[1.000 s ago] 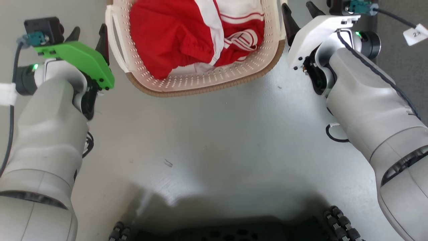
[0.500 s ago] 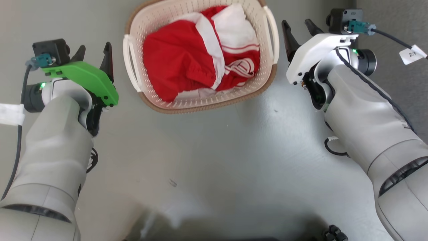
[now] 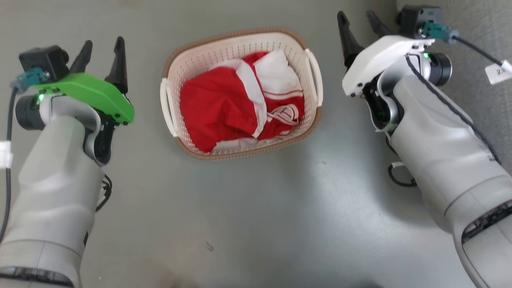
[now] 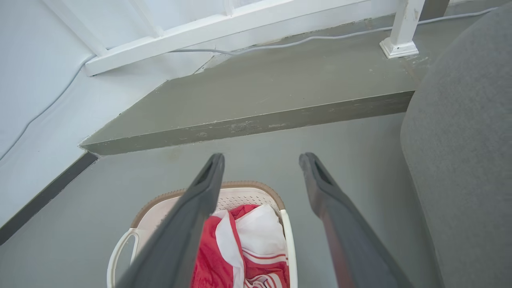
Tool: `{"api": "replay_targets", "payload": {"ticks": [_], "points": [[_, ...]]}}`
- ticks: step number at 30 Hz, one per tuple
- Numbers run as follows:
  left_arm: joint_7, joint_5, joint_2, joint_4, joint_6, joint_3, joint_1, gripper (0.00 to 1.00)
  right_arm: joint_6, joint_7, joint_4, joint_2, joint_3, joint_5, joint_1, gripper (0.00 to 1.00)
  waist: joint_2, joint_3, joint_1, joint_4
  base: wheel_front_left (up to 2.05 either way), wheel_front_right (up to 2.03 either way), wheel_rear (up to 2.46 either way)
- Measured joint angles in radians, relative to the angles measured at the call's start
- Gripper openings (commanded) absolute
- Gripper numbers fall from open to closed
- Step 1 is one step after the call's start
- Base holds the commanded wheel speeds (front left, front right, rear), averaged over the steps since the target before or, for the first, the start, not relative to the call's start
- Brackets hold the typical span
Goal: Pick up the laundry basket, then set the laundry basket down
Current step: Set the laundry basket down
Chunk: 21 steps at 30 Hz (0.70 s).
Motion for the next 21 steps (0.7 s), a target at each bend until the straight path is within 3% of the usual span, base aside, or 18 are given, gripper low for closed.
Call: {"api": "replay_targets", "payload": {"ticks": [10, 21], "points": [[0.000, 0.088, 0.021, -0.240, 0.045, 0.103, 0.154, 1.00, -0.035, 0.000, -0.214, -0.021, -0.095, -0.127, 0.133, 1.00, 0.0000, -0.128, 0.0000, -0.010, 0.00, 0.00, 0.00], [0.000, 0.177, 0.017, -0.416, 0.064, 0.134, 0.357, 1.00, -0.063, 0.000, -0.383, -0.036, -0.191, -0.247, 0.328, 1.00, 0.0000, -0.243, 0.0000, -0.024, 0.00, 0.00, 0.00]]}}
